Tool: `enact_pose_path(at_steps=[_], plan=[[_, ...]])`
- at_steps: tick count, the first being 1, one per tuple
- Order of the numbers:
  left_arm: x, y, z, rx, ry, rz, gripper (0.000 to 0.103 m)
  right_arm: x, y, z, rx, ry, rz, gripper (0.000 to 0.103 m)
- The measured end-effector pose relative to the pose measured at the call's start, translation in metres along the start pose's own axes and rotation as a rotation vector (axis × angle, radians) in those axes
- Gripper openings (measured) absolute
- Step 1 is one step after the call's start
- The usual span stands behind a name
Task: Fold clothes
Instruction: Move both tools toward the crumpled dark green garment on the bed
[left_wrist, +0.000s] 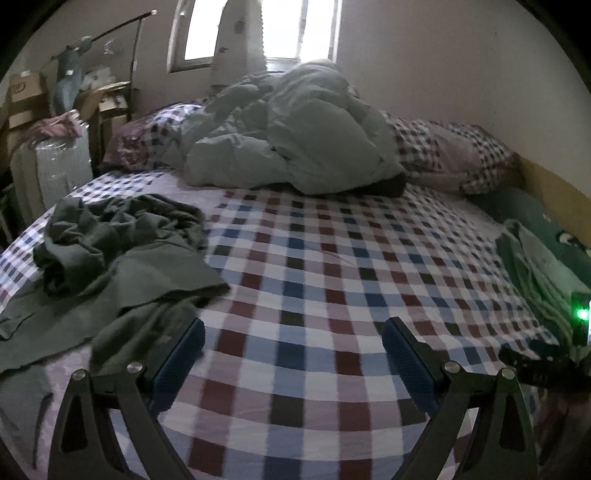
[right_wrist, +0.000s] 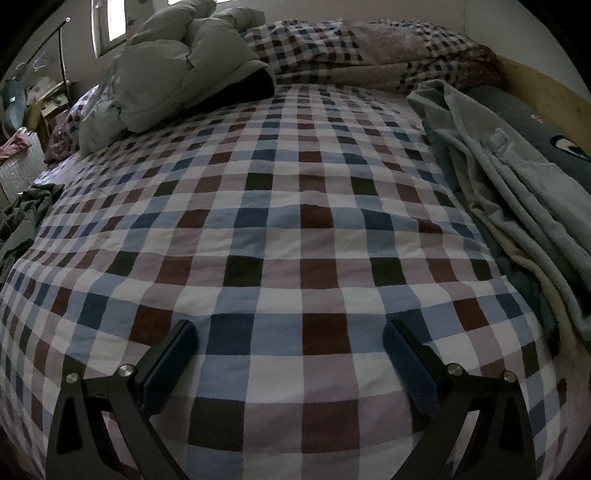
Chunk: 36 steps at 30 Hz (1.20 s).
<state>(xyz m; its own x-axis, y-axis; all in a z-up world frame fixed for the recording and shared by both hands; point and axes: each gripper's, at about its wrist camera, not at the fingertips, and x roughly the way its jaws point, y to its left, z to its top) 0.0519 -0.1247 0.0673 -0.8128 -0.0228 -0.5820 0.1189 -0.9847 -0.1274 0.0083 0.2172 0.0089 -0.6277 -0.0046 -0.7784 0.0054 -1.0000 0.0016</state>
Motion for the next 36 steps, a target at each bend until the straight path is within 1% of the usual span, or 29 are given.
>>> enact_pose_path(at_steps=[4,7,10,15,17,20,23,24,26,30,33,35,36], plan=[[-0.009,0.027,0.006,-0.055,-0.024,0.019,0.099,-0.012,0.015,-0.001,-0.012,-0.018,-0.010,0.103],[-0.016,0.050,0.010,-0.096,-0.042,0.034,0.099,-0.021,0.047,0.002,-0.066,-0.031,0.042,0.103],[-0.025,0.076,0.012,-0.144,-0.057,0.052,0.099,-0.032,0.094,0.005,-0.138,-0.060,0.121,0.103],[-0.041,0.128,0.013,-0.252,-0.075,0.070,0.099,-0.046,0.177,0.011,-0.258,-0.087,0.288,0.103],[-0.048,0.149,0.014,-0.302,-0.088,0.075,0.099,-0.051,0.216,0.012,-0.333,-0.096,0.321,0.103],[-0.056,0.179,0.013,-0.372,-0.120,0.093,0.099,-0.048,0.258,0.013,-0.411,-0.102,0.351,0.103],[-0.060,0.208,0.008,-0.468,-0.145,0.129,0.099,-0.047,0.295,0.016,-0.452,-0.105,0.391,0.103],[-0.061,0.217,0.006,-0.506,-0.147,0.135,0.099,-0.047,0.305,0.019,-0.458,-0.104,0.405,0.103],[-0.059,0.230,0.001,-0.578,-0.143,0.121,0.099,-0.041,0.321,0.027,-0.461,-0.098,0.446,0.103],[-0.054,0.244,-0.008,-0.684,-0.133,0.077,0.098,-0.022,0.343,0.044,-0.407,-0.048,0.527,0.103],[-0.047,0.240,-0.008,-0.667,-0.110,0.053,0.098,-0.005,0.352,0.055,-0.354,-0.006,0.568,0.101],[-0.043,0.239,-0.007,-0.660,-0.094,0.056,0.098,0.007,0.357,0.062,-0.315,0.023,0.597,0.093],[-0.042,0.241,-0.008,-0.663,-0.087,0.058,0.098,0.013,0.359,0.066,-0.294,0.037,0.612,0.091]])
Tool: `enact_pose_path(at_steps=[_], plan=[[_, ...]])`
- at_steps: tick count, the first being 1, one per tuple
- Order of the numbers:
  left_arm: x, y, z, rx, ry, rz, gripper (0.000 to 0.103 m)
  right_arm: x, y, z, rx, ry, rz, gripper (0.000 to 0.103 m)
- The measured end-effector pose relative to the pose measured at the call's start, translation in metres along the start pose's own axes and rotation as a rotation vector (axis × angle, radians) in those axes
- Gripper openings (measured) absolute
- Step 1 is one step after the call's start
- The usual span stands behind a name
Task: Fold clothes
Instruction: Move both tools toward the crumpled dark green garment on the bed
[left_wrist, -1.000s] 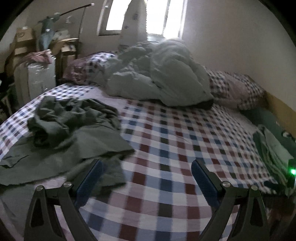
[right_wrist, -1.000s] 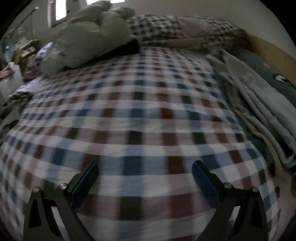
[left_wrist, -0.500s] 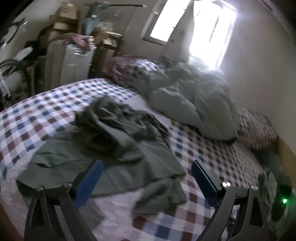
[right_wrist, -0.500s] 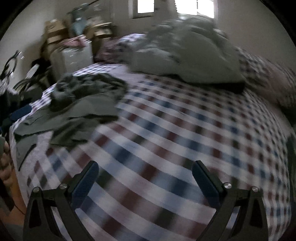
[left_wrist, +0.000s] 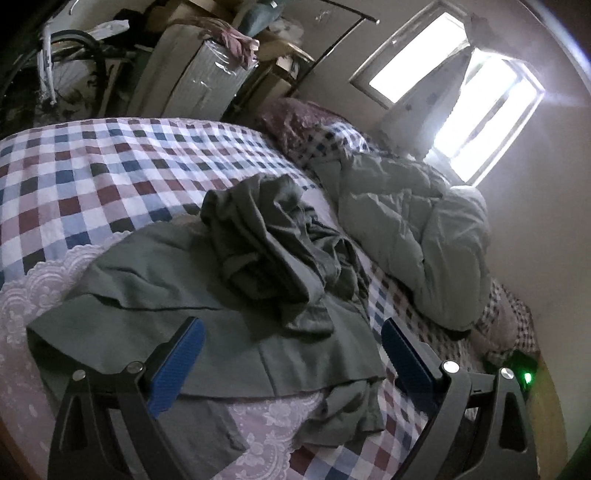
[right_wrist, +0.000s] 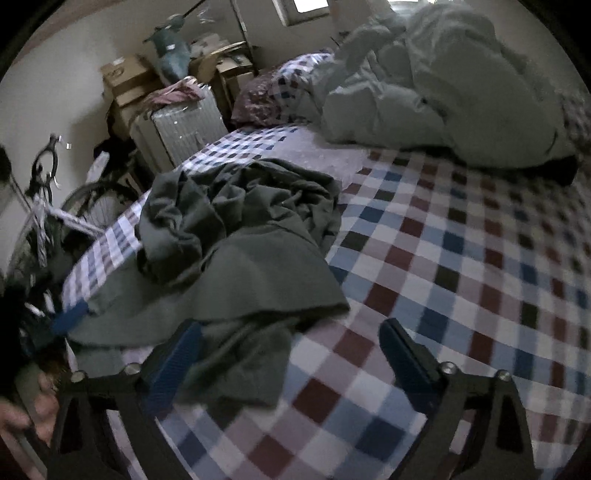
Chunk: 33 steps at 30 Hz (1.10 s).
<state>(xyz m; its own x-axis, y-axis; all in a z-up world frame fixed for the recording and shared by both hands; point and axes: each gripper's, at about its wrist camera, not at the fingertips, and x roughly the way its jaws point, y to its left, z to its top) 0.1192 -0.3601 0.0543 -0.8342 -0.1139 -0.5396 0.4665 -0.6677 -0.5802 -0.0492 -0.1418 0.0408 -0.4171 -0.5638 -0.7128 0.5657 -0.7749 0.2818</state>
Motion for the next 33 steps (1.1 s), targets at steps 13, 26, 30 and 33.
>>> enact_pose_path(at_steps=[13,26,30,33], plan=[[0.008,0.030,0.007,-0.109,0.045,-0.012,0.098,0.057,-0.011,0.017,0.035,0.081,0.004,0.085],[0.009,0.025,0.006,-0.101,0.057,-0.031,0.097,0.041,0.020,0.021,-0.088,0.026,0.032,0.014],[0.010,0.024,0.007,-0.107,0.057,-0.043,0.097,0.008,0.026,0.019,-0.123,-0.076,0.000,0.012],[0.009,0.023,0.007,-0.110,0.055,-0.054,0.097,-0.015,0.022,0.017,-0.119,-0.132,-0.014,0.012]])
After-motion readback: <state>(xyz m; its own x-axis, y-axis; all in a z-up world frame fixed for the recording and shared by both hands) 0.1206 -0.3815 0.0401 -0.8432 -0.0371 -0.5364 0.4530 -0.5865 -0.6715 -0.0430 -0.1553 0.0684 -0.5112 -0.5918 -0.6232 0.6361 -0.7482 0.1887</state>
